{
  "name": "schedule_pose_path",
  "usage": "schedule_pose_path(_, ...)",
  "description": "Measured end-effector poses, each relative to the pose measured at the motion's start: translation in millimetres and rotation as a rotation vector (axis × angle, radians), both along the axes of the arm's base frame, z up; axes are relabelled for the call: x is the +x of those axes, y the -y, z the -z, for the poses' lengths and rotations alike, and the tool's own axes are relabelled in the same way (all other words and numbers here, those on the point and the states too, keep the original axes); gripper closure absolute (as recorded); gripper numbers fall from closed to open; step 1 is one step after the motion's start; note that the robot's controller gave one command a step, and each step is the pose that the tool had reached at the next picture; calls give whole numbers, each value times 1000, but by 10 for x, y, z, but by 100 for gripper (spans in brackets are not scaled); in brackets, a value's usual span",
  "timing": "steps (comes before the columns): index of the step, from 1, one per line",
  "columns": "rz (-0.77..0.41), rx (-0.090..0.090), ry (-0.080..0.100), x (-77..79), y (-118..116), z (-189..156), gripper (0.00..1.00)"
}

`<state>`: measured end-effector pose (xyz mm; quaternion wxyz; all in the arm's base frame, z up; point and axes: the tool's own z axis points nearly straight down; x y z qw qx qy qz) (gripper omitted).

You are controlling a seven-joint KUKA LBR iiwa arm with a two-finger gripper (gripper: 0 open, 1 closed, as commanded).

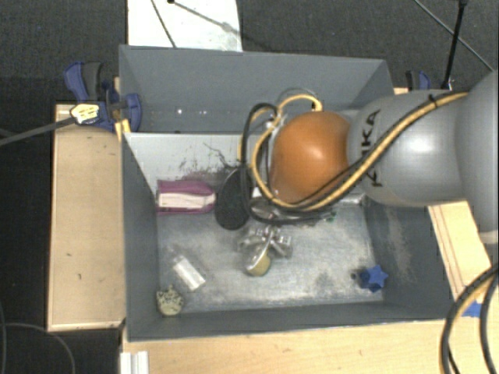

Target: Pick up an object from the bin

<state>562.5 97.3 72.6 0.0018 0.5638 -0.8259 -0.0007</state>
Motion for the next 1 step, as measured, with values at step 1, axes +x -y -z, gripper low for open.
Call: schedule_pose_path(1, 7, 3, 7, 6, -4, -116, 100)
